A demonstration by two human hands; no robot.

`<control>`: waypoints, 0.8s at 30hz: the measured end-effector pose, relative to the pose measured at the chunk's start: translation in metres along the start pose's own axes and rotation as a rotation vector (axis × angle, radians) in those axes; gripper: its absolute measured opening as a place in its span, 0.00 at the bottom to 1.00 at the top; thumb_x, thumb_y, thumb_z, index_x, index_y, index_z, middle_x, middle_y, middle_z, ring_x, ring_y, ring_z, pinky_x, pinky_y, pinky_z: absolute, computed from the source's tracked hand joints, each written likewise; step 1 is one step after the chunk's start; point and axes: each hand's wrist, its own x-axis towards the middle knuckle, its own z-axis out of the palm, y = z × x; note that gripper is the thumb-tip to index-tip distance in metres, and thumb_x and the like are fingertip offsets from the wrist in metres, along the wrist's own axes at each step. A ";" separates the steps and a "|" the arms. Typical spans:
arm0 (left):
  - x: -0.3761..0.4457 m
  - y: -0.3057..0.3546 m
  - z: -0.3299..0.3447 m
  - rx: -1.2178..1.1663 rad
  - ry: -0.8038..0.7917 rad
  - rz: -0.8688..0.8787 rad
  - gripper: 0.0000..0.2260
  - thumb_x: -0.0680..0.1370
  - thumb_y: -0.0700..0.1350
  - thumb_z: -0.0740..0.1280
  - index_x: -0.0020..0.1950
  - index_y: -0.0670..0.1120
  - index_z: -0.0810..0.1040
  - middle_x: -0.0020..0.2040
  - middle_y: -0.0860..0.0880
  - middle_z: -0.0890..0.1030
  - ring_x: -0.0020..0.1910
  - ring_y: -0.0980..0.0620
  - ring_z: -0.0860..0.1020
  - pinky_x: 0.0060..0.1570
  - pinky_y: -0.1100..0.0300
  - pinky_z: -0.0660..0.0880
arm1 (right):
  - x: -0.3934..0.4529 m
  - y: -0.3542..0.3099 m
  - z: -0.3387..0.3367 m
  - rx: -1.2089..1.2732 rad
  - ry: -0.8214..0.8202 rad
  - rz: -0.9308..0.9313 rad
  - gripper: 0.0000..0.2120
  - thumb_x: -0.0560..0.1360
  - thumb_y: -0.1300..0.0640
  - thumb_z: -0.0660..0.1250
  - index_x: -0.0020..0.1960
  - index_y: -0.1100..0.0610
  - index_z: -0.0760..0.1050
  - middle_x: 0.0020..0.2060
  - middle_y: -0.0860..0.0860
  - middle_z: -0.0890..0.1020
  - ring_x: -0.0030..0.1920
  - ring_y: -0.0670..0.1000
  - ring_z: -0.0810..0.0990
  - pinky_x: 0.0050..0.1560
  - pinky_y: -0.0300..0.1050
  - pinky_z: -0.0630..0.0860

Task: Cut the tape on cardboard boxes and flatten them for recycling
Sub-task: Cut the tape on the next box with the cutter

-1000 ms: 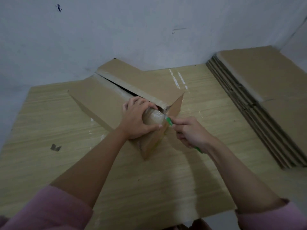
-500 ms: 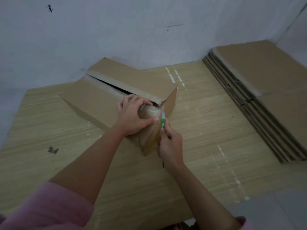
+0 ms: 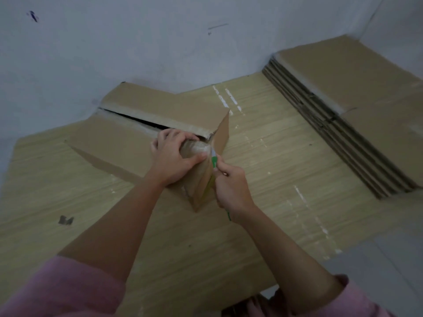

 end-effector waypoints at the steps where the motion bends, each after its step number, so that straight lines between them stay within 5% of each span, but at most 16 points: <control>1: 0.000 0.000 0.000 0.001 0.002 0.000 0.26 0.59 0.71 0.58 0.51 0.60 0.73 0.54 0.59 0.72 0.64 0.55 0.61 0.60 0.60 0.51 | 0.001 -0.001 -0.004 -0.006 -0.024 0.017 0.15 0.77 0.65 0.58 0.52 0.55 0.81 0.24 0.39 0.72 0.28 0.39 0.68 0.29 0.34 0.64; 4: 0.001 0.000 0.000 0.001 0.001 0.001 0.26 0.59 0.71 0.58 0.51 0.60 0.72 0.53 0.59 0.72 0.64 0.55 0.61 0.60 0.59 0.52 | 0.002 -0.004 -0.010 -0.048 -0.050 0.026 0.16 0.77 0.65 0.58 0.57 0.52 0.80 0.20 0.37 0.71 0.27 0.38 0.67 0.28 0.31 0.62; 8: 0.001 0.002 0.001 -0.010 -0.009 0.004 0.27 0.58 0.71 0.58 0.51 0.59 0.73 0.53 0.59 0.73 0.64 0.55 0.61 0.60 0.59 0.52 | -0.005 -0.009 -0.009 -0.177 -0.019 -0.048 0.16 0.78 0.64 0.58 0.61 0.56 0.78 0.45 0.49 0.83 0.48 0.50 0.78 0.44 0.38 0.71; 10: 0.001 0.002 0.001 -0.010 -0.011 0.002 0.27 0.58 0.71 0.58 0.51 0.60 0.72 0.54 0.58 0.73 0.64 0.55 0.61 0.60 0.59 0.52 | -0.006 -0.008 -0.009 -0.245 0.003 -0.077 0.16 0.78 0.65 0.58 0.62 0.59 0.77 0.56 0.57 0.81 0.58 0.53 0.77 0.55 0.40 0.71; 12: 0.001 0.002 0.001 -0.008 -0.013 0.001 0.27 0.58 0.71 0.58 0.52 0.60 0.73 0.55 0.58 0.74 0.64 0.55 0.61 0.59 0.60 0.52 | -0.006 -0.005 -0.009 -0.244 0.027 -0.090 0.16 0.78 0.66 0.58 0.64 0.61 0.75 0.58 0.59 0.79 0.61 0.56 0.76 0.59 0.43 0.70; 15: 0.001 0.001 0.000 0.010 -0.011 0.006 0.29 0.58 0.71 0.58 0.54 0.58 0.75 0.56 0.58 0.74 0.64 0.55 0.61 0.57 0.62 0.51 | -0.007 -0.001 -0.005 -0.170 0.066 -0.099 0.17 0.78 0.67 0.59 0.66 0.60 0.73 0.60 0.56 0.79 0.62 0.51 0.75 0.58 0.36 0.68; 18: 0.000 0.000 0.001 0.016 -0.012 0.012 0.31 0.58 0.71 0.58 0.55 0.57 0.76 0.56 0.57 0.75 0.65 0.54 0.61 0.56 0.62 0.51 | -0.010 0.002 0.001 -0.033 0.090 -0.080 0.17 0.77 0.68 0.59 0.64 0.61 0.74 0.56 0.51 0.80 0.54 0.42 0.74 0.56 0.34 0.69; 21: 0.002 -0.001 0.001 0.024 -0.017 0.003 0.31 0.58 0.71 0.58 0.55 0.57 0.76 0.57 0.57 0.75 0.65 0.54 0.61 0.56 0.62 0.51 | -0.008 0.005 0.006 0.088 0.087 -0.039 0.15 0.77 0.67 0.59 0.58 0.59 0.79 0.38 0.43 0.80 0.42 0.43 0.76 0.48 0.44 0.75; 24: 0.001 0.000 0.001 0.017 -0.028 -0.006 0.31 0.58 0.71 0.58 0.55 0.56 0.76 0.57 0.57 0.75 0.64 0.55 0.61 0.56 0.62 0.51 | -0.008 0.003 0.005 0.110 0.056 -0.003 0.18 0.79 0.66 0.58 0.59 0.50 0.78 0.26 0.36 0.72 0.30 0.36 0.69 0.32 0.32 0.66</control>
